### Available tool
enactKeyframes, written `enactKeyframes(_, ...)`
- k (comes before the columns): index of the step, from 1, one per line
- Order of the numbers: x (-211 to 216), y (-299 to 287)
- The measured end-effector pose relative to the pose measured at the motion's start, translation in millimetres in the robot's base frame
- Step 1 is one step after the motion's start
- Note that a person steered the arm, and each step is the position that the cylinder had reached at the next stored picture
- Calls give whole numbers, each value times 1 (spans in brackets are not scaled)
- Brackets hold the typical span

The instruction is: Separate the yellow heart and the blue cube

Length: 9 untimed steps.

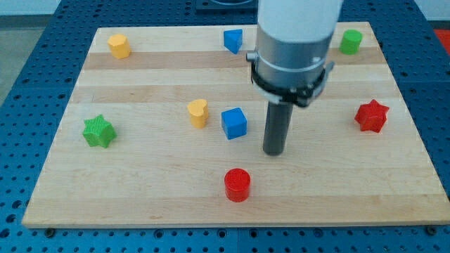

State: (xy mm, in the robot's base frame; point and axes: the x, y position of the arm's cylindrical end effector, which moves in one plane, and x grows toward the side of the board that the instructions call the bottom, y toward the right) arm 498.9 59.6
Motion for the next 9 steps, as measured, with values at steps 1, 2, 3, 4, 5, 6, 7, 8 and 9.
enactKeyframes(1,-35,0)
enactKeyframes(2,-68,-11)
enactKeyframes(3,-74,-58)
enactKeyframes(4,-73,-102)
enactKeyframes(5,-73,-140)
enactKeyframes(6,-72,-159)
enactKeyframes(7,-67,-145)
enactKeyframes(8,-67,-107)
enactKeyframes(9,-63,-71)
